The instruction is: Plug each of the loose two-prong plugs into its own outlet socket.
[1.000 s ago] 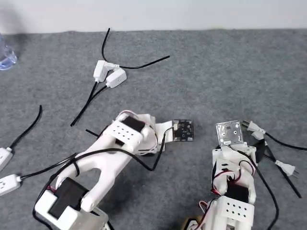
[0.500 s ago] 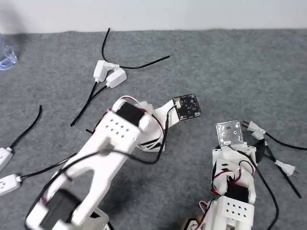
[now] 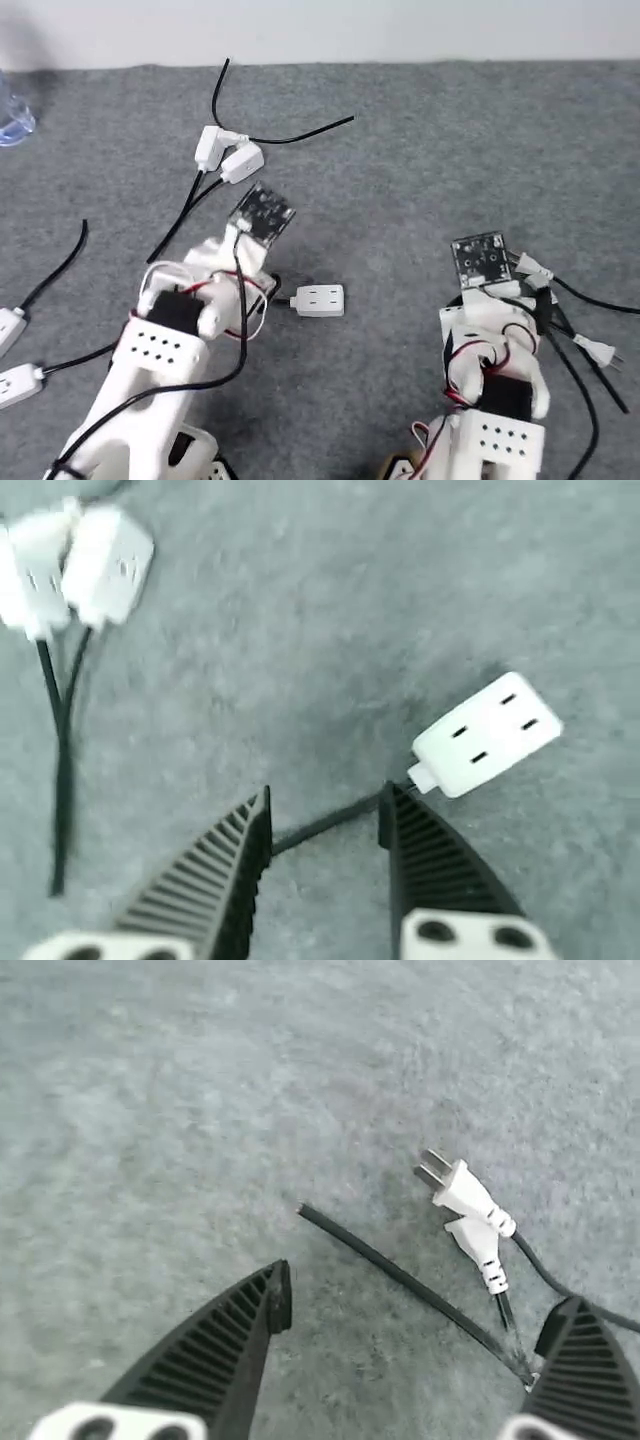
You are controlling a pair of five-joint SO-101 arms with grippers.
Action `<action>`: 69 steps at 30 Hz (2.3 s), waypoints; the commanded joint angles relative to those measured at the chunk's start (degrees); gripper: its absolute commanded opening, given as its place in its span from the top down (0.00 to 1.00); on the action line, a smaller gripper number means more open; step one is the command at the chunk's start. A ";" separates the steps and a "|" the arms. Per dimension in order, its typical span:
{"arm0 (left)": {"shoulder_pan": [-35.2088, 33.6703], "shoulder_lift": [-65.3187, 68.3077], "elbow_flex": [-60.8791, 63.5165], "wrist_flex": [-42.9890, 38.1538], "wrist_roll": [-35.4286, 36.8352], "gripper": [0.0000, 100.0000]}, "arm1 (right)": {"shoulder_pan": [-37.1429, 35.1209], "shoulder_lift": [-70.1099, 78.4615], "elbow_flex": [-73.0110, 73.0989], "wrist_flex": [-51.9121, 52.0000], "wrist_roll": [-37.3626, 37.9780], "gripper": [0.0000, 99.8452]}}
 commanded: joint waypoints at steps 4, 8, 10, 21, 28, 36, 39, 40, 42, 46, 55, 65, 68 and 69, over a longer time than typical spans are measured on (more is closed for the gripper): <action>-0.97 -1.67 10.77 -15.03 8.97 0.84 | 2.24 7.25 -12.75 5.05 10.90 0.62; -1.49 -2.64 16.66 -24.35 9.49 0.84 | 8.13 25.80 -23.21 4.62 18.02 0.62; -1.41 -3.43 16.31 -23.12 9.49 0.84 | 10.15 36.70 -30.68 5.05 21.19 0.62; -1.05 -3.43 16.40 -23.30 9.05 0.84 | 9.98 82.86 -67.87 22.11 57.76 0.62; -0.97 -3.43 17.45 -26.02 9.05 0.84 | 16.31 99.56 -87.91 25.71 63.82 0.62; -0.88 -3.43 17.45 -26.11 9.05 0.84 | 18.07 111.78 -99.34 29.93 67.52 0.62; -0.88 -3.43 17.45 -26.11 9.05 0.84 | 18.07 113.36 -100.57 29.67 67.52 0.62; -0.88 -3.43 17.45 -26.11 9.05 0.84 | 18.07 113.71 -100.66 29.49 67.52 0.62; -0.88 -3.43 17.45 -26.11 9.05 0.84 | 18.07 114.33 -100.66 29.49 67.52 0.62; -0.88 -3.43 17.45 -26.11 9.05 0.84 | 17.71 114.86 -100.66 29.49 67.52 0.62; -0.88 -3.43 17.45 -26.11 9.05 0.84 | 14.55 114.77 -100.66 29.49 65.14 0.62; 0.53 -3.43 17.63 -26.11 8.97 0.84 | 14.37 114.95 -100.75 29.49 65.32 0.70; 0.53 -3.43 17.63 -26.11 8.97 0.84 | 14.37 114.86 -100.75 29.41 65.32 0.82; 0.53 -3.43 17.63 -26.11 8.97 0.84 | 14.37 114.86 -100.75 29.41 65.32 0.85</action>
